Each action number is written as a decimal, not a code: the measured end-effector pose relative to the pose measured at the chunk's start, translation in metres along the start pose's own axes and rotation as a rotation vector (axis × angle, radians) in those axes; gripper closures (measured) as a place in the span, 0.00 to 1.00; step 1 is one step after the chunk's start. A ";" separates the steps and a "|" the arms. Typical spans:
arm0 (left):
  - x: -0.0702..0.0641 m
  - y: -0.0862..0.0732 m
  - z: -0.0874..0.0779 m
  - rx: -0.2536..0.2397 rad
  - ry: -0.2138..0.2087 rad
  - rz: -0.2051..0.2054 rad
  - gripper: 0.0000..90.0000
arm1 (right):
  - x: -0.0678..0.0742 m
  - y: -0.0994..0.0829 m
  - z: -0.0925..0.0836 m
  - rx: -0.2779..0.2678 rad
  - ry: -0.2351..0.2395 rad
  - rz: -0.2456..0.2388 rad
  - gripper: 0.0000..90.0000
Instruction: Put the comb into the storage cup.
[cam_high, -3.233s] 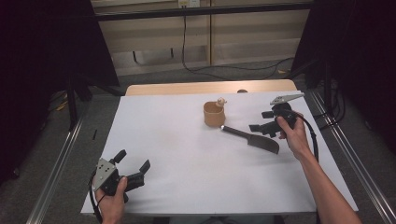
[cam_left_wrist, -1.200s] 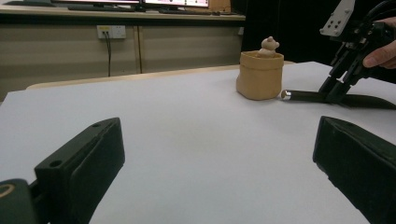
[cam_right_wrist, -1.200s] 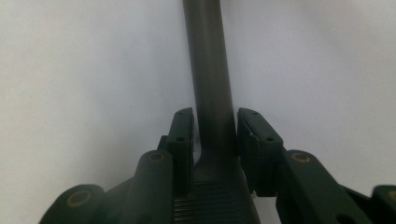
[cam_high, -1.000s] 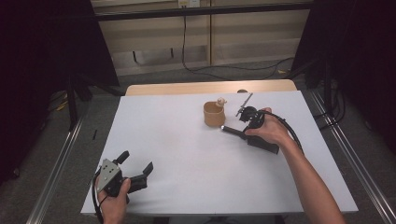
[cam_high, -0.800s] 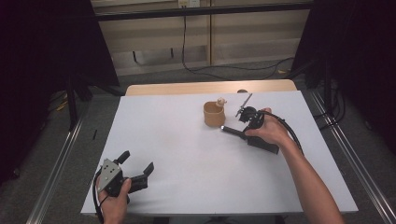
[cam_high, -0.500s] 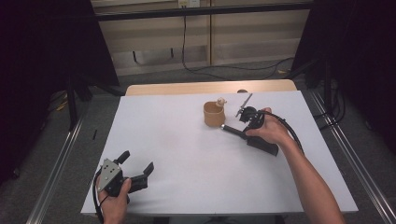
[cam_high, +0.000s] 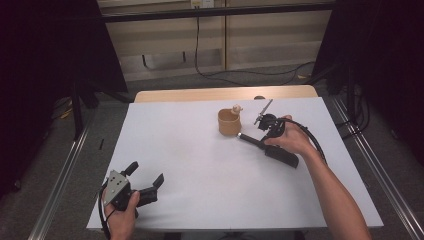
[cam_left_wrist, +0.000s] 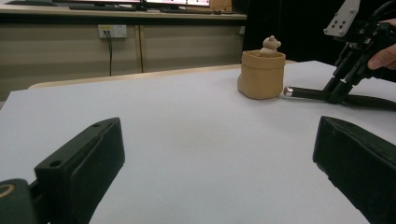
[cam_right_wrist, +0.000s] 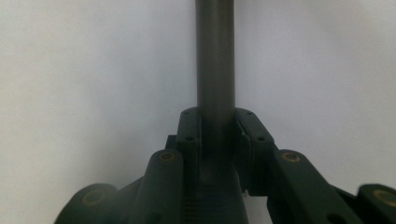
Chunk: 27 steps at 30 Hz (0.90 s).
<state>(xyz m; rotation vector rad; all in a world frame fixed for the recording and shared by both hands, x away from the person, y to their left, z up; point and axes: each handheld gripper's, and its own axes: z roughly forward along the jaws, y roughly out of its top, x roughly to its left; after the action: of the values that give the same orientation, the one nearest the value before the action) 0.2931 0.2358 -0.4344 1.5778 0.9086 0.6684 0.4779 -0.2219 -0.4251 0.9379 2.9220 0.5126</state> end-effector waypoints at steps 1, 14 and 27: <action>0.000 0.000 0.000 0.000 0.000 -0.001 0.03 | 0.000 -0.001 -0.001 -0.005 0.003 0.003 0.81; 0.000 0.001 -0.001 -0.008 -0.001 -0.004 0.03 | 0.001 -0.014 -0.023 -0.128 0.018 0.037 0.81; 0.003 0.003 -0.005 0.000 0.000 0.017 0.02 | 0.011 -0.024 -0.040 -0.252 -0.008 0.051 0.81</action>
<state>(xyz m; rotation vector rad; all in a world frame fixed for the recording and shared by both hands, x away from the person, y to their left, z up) 0.2908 0.2409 -0.4310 1.5872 0.8964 0.6800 0.4500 -0.2460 -0.3945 0.9773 2.7456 0.8523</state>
